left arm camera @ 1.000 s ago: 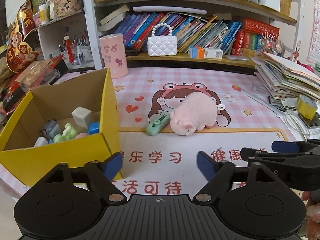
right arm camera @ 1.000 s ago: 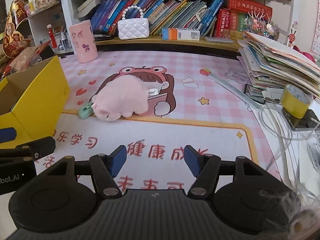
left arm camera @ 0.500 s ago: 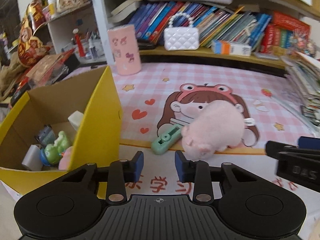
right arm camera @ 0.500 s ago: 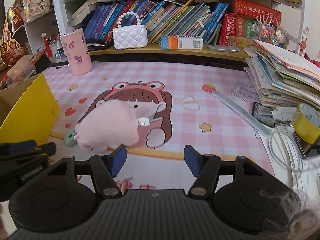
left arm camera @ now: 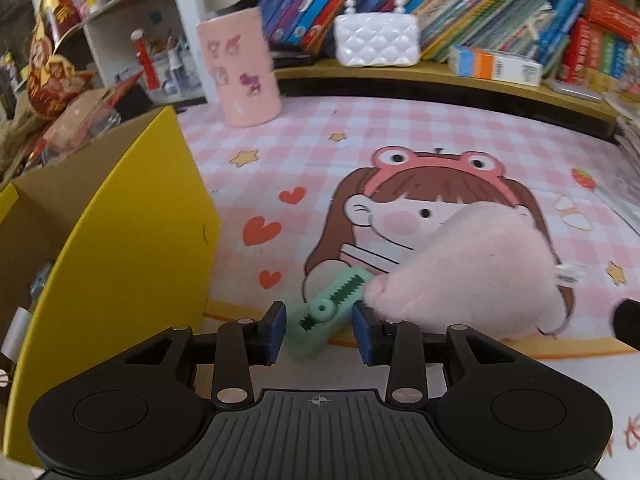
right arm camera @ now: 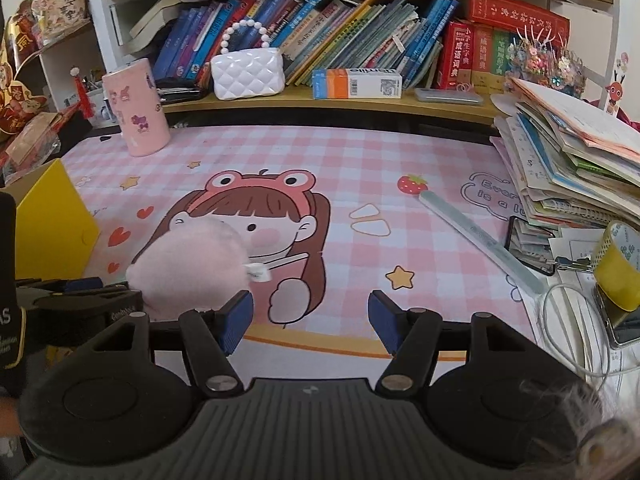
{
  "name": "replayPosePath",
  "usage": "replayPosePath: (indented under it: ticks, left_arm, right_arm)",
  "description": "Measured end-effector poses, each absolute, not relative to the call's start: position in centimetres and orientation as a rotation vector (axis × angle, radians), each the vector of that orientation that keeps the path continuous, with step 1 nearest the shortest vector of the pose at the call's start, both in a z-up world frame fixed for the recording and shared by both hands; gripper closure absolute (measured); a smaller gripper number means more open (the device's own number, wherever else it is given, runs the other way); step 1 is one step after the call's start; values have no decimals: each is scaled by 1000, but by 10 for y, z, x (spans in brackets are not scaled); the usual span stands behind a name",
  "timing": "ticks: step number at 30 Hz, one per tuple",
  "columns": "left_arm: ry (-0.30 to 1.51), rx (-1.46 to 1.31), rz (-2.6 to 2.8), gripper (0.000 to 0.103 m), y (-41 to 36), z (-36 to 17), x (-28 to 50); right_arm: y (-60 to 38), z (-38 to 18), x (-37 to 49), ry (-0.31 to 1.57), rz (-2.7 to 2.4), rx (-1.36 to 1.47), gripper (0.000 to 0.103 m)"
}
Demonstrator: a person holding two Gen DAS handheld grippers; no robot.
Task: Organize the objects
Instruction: 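Grasp the mint-green clip with the left tool while the right tool grasps the pig plush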
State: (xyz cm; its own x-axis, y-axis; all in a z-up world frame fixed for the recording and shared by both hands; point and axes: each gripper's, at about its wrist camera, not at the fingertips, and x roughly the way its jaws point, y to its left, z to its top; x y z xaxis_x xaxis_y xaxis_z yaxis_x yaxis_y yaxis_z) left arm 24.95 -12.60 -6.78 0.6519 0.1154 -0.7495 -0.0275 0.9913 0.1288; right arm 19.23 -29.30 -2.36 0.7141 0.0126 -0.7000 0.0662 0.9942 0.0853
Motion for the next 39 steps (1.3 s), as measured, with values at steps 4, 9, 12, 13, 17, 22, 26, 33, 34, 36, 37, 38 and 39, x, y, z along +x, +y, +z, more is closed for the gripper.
replayPosePath:
  ticks: [4, 9, 12, 13, 17, 22, 26, 33, 34, 36, 37, 38, 39]
  left_arm:
    - [873, 67, 87, 67, -117, -73, 260]
    - [889, -1, 64, 68, -107, -79, 268]
    - [888, 9, 40, 69, -108, -79, 264]
    - [891, 10, 33, 69, -108, -79, 263]
    - [905, 13, -10, 80, -109, -76, 255]
    - [913, -53, -36, 80, -102, -65, 231]
    - [907, -83, -71, 80, -95, -50, 206]
    - [922, -85, -103, 80, -82, -42, 167]
    - [918, -84, -101, 80, -81, -40, 163]
    - [910, -88, -96, 80, -77, -37, 158]
    - [906, -90, -94, 80, -75, -35, 155]
    - [901, -94, -93, 80, -73, -34, 153]
    - [897, -99, -95, 80, -72, -33, 150]
  right_arm:
    - [-296, -25, 197, 779, -29, 111, 40]
    - [-296, -25, 202, 779, -11, 130, 38]
    - [-294, -23, 205, 767, 12, 155, 34]
    - [-292, -22, 206, 762, 20, 165, 31]
    - [-284, -20, 211, 752, 55, 195, 21]
    - [-274, -17, 219, 734, 98, 225, 8]
    - [-264, -23, 232, 753, 130, 251, 4]
    - [-245, -56, 259, 862, 171, 247, 4]
    - [-244, -58, 259, 865, 179, 255, 8]
    - [-242, -57, 258, 863, 206, 276, 21]
    - [-241, -56, 256, 861, 202, 263, 25]
    - [-239, -53, 254, 856, 200, 251, 30]
    - [-239, -51, 250, 850, 202, 250, 32]
